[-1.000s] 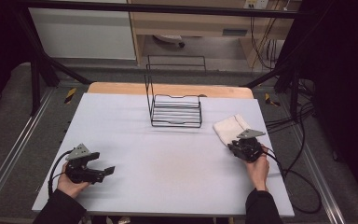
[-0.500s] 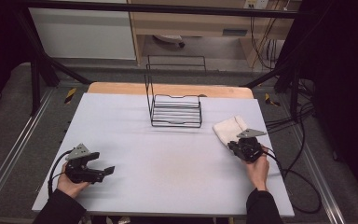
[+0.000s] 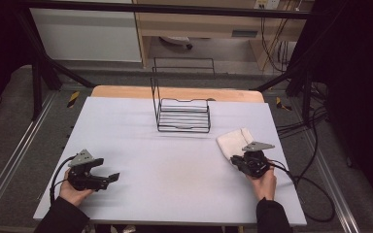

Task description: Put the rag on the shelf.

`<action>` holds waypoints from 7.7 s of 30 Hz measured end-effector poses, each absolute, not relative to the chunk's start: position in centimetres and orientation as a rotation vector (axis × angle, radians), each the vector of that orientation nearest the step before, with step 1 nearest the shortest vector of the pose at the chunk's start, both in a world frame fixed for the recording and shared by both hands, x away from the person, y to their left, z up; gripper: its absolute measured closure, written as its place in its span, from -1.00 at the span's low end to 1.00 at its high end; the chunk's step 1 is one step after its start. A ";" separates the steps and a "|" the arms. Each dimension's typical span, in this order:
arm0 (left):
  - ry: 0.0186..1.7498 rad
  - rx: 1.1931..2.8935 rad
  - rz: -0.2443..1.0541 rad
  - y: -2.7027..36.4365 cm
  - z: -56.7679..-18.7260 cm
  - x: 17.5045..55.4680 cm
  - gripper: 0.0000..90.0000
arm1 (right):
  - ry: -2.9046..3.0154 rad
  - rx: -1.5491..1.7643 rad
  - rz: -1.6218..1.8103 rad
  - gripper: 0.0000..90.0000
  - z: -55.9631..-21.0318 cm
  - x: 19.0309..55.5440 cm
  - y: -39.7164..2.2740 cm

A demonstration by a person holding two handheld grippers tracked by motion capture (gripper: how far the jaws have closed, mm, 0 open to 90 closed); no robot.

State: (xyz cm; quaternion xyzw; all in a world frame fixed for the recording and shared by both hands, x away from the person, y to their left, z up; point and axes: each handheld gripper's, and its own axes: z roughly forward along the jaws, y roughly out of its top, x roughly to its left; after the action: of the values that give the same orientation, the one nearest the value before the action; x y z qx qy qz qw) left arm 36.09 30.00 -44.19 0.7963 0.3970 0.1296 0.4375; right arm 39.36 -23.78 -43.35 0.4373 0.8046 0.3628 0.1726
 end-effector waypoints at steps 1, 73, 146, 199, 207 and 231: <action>0.988 1.980 0.322 30.0 -44.2 36.1 -0.86 | 2.285 1.240 1.037 0.83 -43.3 39.2 -23.6; 1.007 2.012 0.301 27.7 -44.1 36.2 -0.88 | 2.325 1.240 1.247 -0.88 -43.6 37.7 -23.8; 1.029 2.088 0.193 3.6 -42.9 44.6 -0.20 | 2.305 1.231 1.269 -0.98 -43.7 37.6 -25.1; 0.961 2.156 0.241 0.6 -44.8 44.9 0.78 | 2.246 1.348 1.157 -0.02 -44.9 45.0 -24.6; 0.964 2.145 0.222 0.6 -44.9 44.9 0.78 | 2.284 1.374 1.156 0.23 -45.5 45.3 -24.5; 1.019 2.103 0.147 1.1 -44.8 45.4 0.84 | 2.258 1.492 1.222 0.82 -44.9 44.8 -24.5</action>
State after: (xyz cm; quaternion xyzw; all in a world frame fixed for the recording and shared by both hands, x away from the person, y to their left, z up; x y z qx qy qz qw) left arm 45.42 1.14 -44.79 0.8272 0.4007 0.0576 0.3896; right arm 44.79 -24.46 -44.86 0.5005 0.7576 0.4101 0.0862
